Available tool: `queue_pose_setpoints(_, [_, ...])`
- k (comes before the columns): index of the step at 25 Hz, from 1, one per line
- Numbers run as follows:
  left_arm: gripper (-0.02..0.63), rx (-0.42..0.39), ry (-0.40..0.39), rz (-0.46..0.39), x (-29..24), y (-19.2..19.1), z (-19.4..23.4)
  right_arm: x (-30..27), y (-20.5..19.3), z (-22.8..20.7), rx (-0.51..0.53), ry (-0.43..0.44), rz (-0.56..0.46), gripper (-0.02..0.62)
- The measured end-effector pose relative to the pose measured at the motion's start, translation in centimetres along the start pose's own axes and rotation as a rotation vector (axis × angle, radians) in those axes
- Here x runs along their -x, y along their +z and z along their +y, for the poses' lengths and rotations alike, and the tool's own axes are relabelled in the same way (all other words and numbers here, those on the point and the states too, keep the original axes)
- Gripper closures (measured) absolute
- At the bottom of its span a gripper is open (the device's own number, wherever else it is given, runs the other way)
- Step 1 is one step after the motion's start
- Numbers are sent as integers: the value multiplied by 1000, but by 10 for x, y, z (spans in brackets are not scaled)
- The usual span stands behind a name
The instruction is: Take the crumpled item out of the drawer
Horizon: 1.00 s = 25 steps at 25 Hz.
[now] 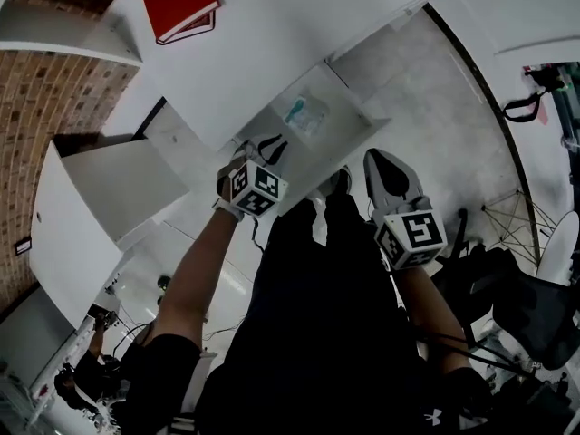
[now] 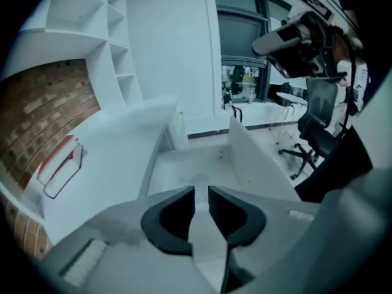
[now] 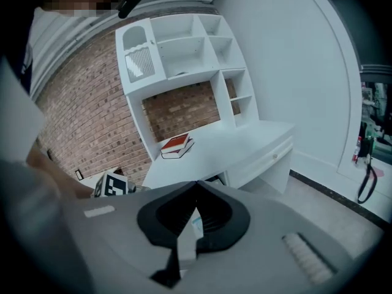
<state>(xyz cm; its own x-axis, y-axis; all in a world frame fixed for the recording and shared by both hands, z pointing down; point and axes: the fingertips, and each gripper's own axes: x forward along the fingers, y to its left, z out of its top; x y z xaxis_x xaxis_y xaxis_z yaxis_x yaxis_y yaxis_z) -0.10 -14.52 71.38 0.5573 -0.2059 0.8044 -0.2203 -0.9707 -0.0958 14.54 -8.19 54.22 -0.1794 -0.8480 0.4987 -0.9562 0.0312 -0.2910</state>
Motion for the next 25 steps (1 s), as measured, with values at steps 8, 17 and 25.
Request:
queue_pose_setpoints(8, [506, -283, -106, 100, -67, -19, -12, 6, -19, -20, -74, -90, -1, 592])
queue_pose_setpoints(17, [506, -544, -107, 196, -139, -50, -16, 17, -49, -37, -141, -170, 49, 592])
queue_pose_setpoints(25, [506, -627, -117, 272, -172, -73, -18, 15, -67, -42, -171, -190, 89, 592])
